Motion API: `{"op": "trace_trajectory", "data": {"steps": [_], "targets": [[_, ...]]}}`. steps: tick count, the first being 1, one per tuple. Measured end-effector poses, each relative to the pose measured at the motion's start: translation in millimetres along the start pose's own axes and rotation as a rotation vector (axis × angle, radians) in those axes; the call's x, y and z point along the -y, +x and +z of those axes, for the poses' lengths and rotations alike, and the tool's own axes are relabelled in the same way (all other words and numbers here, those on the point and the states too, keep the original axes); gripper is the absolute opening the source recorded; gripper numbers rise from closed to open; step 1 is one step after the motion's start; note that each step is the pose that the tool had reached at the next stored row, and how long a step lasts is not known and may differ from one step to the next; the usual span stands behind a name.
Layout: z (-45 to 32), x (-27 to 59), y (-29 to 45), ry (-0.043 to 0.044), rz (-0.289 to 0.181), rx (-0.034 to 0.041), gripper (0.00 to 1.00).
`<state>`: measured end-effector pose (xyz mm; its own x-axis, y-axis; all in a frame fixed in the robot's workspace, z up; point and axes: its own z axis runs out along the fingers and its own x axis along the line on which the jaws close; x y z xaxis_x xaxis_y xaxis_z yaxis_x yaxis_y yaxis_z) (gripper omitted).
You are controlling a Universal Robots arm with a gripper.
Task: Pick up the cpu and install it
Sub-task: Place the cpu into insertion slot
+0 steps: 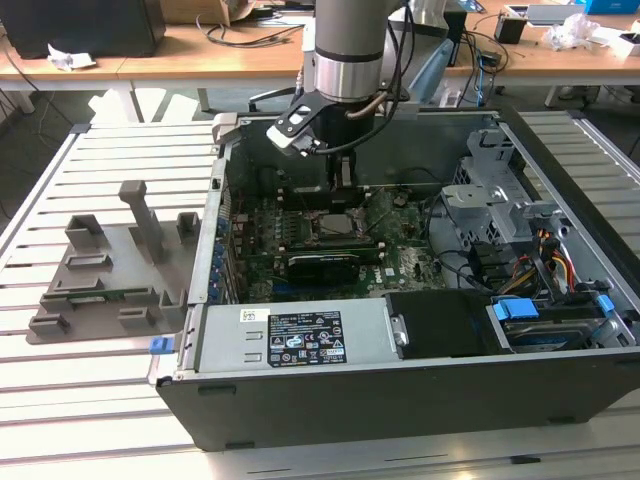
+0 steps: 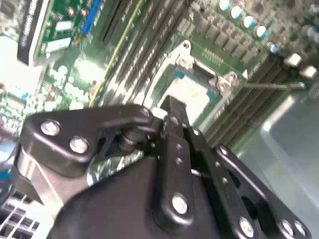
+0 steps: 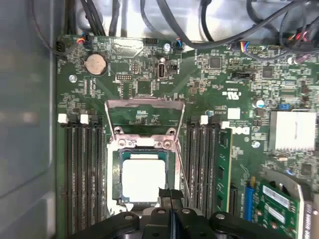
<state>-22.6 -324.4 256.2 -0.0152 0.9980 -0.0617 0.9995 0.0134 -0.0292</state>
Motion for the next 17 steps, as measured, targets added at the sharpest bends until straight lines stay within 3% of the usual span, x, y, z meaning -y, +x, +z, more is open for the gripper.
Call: {"op": "trace_trajectory", "data": {"steps": [2,10,11,12,13,17], "targets": [[-4.6,0.1,-0.3,0.0000,0.000,-0.0018,0.11],[-4.9,0.1,-0.3,-0.0001,0.000,-0.0052,0.11],[-5.0,0.1,-0.4,0.0000,0.000,-0.0074,0.11],[-4.9,0.0,-0.4,-0.0004,-0.001,-0.0228,0.11],[-5.1,0.0,-0.3,-0.0004,-0.001,-0.0261,0.11],[-18.2,0.2,-1.1,-0.0005,-0.002,-0.0262,0.11]]}}
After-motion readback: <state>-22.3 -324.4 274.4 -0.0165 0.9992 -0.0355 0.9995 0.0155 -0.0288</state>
